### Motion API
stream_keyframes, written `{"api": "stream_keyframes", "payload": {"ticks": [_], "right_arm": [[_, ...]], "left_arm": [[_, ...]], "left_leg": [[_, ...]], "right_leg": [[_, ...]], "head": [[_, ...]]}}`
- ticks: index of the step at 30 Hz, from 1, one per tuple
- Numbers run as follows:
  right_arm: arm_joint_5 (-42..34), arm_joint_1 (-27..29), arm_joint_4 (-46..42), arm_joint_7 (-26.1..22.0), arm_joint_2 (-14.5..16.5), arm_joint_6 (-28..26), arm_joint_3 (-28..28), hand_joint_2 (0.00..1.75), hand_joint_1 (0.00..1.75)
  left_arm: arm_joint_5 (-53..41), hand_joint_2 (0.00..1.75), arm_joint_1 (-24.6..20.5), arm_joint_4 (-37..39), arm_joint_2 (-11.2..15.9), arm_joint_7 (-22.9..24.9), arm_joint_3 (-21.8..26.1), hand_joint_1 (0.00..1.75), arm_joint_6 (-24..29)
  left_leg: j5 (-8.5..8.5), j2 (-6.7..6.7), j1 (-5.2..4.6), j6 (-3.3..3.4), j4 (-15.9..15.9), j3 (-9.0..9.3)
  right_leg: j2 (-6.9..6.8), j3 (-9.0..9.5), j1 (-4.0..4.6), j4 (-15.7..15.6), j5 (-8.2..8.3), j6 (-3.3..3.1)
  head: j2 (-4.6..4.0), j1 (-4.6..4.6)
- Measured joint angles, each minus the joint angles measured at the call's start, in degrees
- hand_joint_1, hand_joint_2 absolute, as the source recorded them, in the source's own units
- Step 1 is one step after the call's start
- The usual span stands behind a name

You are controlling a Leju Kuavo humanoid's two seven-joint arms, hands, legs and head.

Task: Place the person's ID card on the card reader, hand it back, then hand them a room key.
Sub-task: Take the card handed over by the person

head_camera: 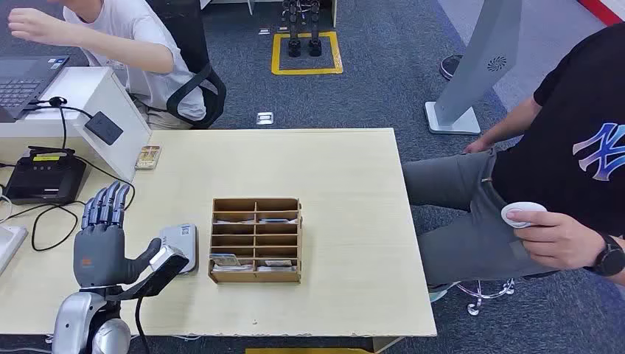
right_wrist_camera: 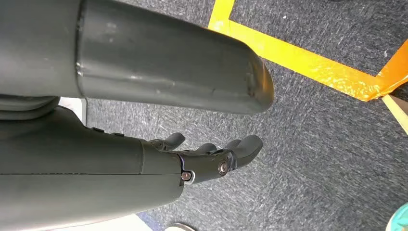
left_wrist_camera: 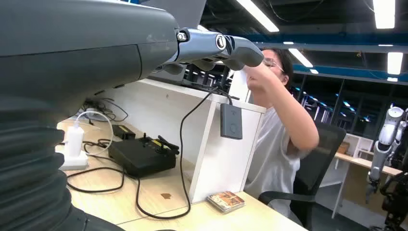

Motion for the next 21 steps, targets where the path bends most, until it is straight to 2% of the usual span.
{"api": "stream_keyframes", "payload": {"ticks": [7, 15, 21], "right_arm": [[1.4, -0.2, -0.1, 1.1, 0.0, 0.4, -0.7, 0.0, 0.0], [1.1, -0.3, -0.3, 0.9, 0.0, 0.2, -1.9, 0.0, 0.0], [0.2, -0.6, -1.1, -0.9, -0.7, -1.0, -5.4, 0.0, 0.0]], "left_arm": [[-8.4, 1.75, -1.1, 1.4, -0.4, 2.2, 0.0, 0.0, 4.7], [-11.7, 1.75, -2.2, 3.4, -0.8, 3.9, 0.0, 0.0, 6.3], [-14.2, 1.75, -3.2, 6.2, -0.9, 6.1, -0.3, 0.0, 8.7]], "left_leg": [[0.0, 0.0, 0.0, 0.0, 0.0, 0.01], [0.0, 0.01, 0.0, 0.0, 0.0, 0.01], [0.0, 0.01, -0.01, 0.0, 0.0, 0.02]], "right_leg": [[0.0, 0.0, 0.0, 0.0, 0.0, 0.0], [0.01, 0.0, 0.0, 0.0, 0.0, 0.0], [0.02, 0.0, -0.01, 0.0, 0.0, 0.0]], "head": [[0.0, 0.01], [0.0, 0.01], [0.0, 0.01]]}}
